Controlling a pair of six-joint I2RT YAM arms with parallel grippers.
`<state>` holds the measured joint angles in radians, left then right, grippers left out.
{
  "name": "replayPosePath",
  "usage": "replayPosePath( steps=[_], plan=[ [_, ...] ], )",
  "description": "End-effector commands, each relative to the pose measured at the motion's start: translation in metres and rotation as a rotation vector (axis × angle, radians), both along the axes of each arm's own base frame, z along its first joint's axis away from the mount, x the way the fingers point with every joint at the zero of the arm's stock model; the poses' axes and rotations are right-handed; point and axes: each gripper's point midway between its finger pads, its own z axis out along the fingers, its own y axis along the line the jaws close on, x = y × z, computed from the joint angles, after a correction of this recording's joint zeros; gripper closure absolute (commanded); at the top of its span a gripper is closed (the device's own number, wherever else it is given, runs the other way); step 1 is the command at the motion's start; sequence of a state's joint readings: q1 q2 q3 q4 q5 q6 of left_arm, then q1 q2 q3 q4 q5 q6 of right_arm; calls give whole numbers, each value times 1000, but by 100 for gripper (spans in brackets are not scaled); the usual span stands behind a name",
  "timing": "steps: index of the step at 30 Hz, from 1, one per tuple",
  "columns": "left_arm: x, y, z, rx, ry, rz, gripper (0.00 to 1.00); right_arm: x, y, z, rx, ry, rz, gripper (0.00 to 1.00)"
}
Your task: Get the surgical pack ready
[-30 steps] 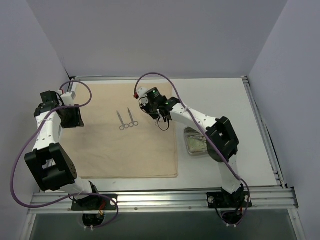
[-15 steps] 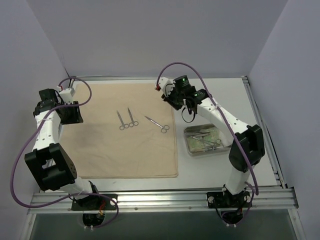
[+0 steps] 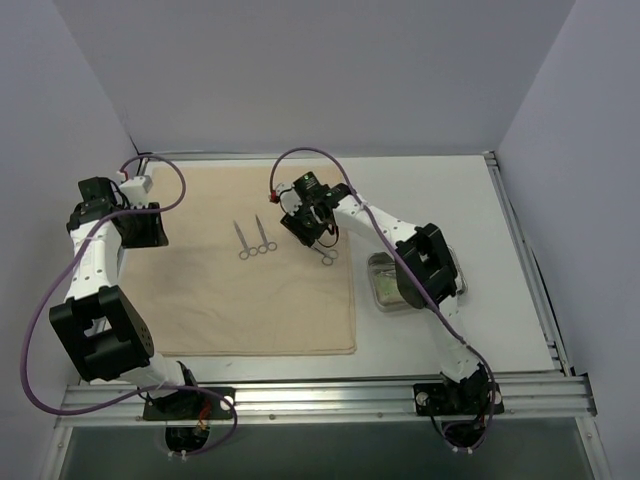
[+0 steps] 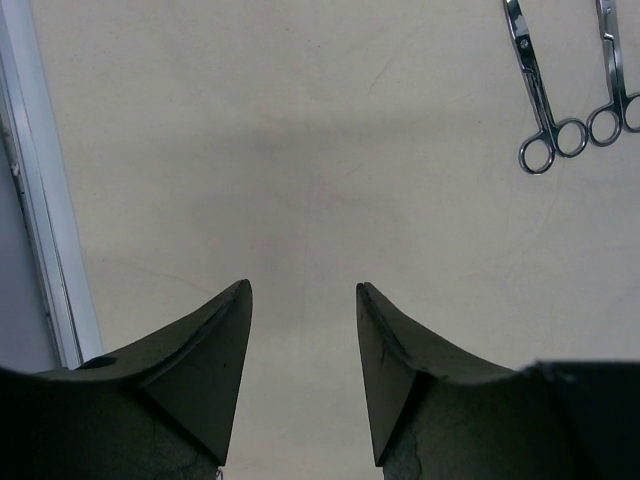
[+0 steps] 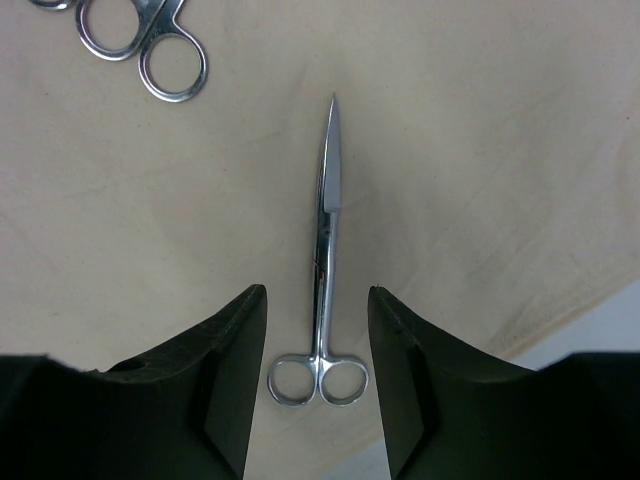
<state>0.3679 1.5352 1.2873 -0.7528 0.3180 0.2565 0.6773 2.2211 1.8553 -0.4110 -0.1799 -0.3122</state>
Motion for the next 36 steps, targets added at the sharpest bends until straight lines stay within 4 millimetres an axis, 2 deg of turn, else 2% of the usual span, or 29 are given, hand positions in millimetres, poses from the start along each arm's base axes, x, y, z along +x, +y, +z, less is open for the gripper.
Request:
replayPosePath(
  steps=[1,6,11,17,26,29,33,35,36],
  plan=[
    [6,-6,11,-18,-37,-32,44,-3,-6,4,-59,56,-44,59],
    [6,-6,6,-22,-22,-31,44,-8,-12,-17,-107,101,-44,62],
    [5,-6,6,-20,-24,-34,44,-5,-16,-23,-92,117,-67,64],
    [5,-6,4,-22,-20,-32,44,-20,-23,-53,-159,186,-46,68],
    [5,-6,-2,-22,-7,-29,44,-28,-26,-72,-211,205,-42,69],
    [4,-5,-3,-19,-6,-29,44,-31,-26,-78,-223,226,-36,80],
    [5,-3,-2,-13,-7,-27,44,-33,-27,-81,-235,241,-29,100],
    [5,-4,-2,-12,-7,-30,44,-30,-26,-77,-243,219,-33,100],
    [5,-3,-3,-13,-6,-29,44,-27,-25,-69,-239,193,-31,100]
  ],
)
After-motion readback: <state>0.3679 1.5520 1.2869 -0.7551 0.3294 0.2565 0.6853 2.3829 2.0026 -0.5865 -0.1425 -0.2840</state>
